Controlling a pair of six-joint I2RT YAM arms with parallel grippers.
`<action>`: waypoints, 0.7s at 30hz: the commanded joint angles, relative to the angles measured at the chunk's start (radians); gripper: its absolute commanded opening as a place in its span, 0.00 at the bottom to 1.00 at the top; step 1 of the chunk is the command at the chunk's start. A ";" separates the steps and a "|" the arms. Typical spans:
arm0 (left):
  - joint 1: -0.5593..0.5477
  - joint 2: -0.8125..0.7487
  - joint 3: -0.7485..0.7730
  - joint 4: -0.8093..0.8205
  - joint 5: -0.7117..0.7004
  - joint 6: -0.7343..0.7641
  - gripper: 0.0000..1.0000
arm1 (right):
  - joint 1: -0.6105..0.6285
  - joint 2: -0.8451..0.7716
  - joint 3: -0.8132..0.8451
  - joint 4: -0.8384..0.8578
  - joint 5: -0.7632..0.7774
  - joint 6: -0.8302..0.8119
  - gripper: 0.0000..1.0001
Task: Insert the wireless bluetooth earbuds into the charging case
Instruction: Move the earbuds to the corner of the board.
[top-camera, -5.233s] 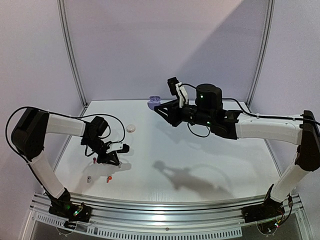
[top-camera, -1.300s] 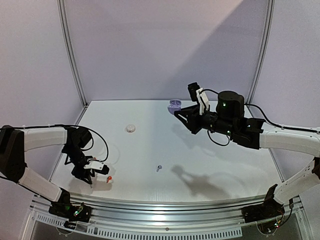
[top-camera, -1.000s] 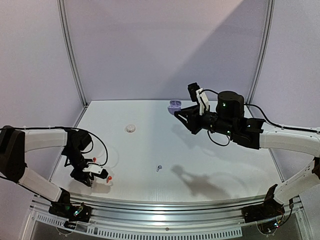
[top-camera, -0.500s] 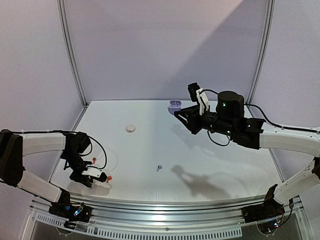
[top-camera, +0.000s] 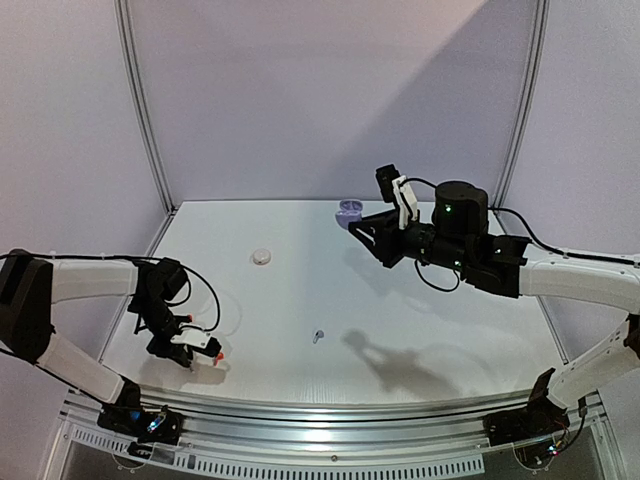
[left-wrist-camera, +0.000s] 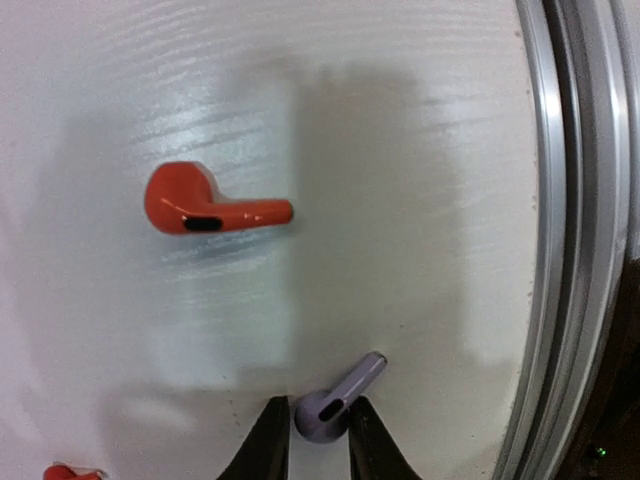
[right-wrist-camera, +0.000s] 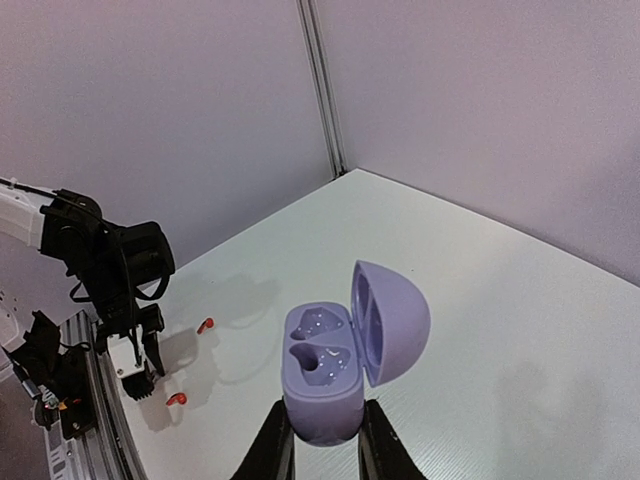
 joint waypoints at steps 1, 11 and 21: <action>-0.052 0.075 0.019 0.148 0.031 -0.019 0.22 | -0.006 0.002 0.028 -0.015 0.008 -0.004 0.08; -0.154 0.108 0.027 0.210 0.074 0.061 0.19 | -0.005 -0.021 0.006 -0.023 0.023 -0.001 0.08; -0.289 0.206 0.110 0.224 0.149 0.002 0.18 | -0.006 -0.037 -0.015 -0.022 0.031 -0.003 0.08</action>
